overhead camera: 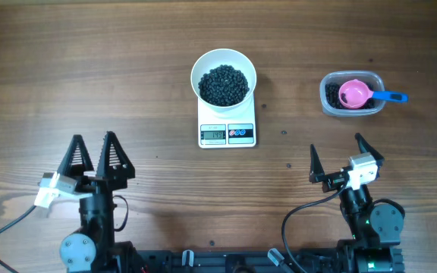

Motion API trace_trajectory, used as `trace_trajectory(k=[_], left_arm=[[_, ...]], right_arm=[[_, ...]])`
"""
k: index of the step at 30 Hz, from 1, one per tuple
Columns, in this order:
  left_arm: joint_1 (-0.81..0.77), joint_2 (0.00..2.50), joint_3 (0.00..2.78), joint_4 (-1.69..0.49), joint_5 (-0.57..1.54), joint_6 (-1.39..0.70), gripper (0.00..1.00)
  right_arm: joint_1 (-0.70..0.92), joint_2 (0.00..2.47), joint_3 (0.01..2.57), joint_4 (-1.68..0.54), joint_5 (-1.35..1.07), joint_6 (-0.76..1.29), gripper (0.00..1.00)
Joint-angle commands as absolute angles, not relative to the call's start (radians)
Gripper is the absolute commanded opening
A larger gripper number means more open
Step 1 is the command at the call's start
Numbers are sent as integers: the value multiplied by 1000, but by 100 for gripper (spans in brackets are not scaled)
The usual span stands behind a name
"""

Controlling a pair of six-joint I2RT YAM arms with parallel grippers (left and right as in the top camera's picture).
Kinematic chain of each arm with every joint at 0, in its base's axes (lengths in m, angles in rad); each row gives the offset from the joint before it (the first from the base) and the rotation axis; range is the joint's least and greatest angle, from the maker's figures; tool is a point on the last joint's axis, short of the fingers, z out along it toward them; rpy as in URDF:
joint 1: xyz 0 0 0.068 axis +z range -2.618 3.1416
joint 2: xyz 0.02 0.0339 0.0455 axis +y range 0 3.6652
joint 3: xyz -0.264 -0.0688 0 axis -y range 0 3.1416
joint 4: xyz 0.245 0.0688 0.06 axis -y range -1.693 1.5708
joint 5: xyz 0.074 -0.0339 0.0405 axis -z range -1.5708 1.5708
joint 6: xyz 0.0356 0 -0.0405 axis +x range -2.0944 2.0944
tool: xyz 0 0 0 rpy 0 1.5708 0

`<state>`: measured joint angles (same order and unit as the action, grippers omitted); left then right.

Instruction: Scoop item into bowl and weigh 150g on scale

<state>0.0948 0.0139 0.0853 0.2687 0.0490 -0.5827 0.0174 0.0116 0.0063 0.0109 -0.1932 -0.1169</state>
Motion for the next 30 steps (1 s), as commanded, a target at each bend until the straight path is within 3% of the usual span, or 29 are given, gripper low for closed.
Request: trace_trajectory(k=[1, 8, 15, 18, 30], left_arm=[[101, 3, 20, 276, 32, -591, 100], [122, 3, 6, 33, -91, -584, 100], [120, 3, 6, -74, -23, -559, 100], [120, 3, 6, -76, 11, -356, 100], [120, 3, 6, -75, 10, -355, 100]], right_arm=[[21, 4, 6, 13, -179, -105, 99], [21, 4, 6, 13, -179, -105, 100], [21, 4, 6, 13, -179, -105, 100], [21, 4, 6, 13, -179, -105, 100], [21, 4, 6, 13, -179, -105, 100]])
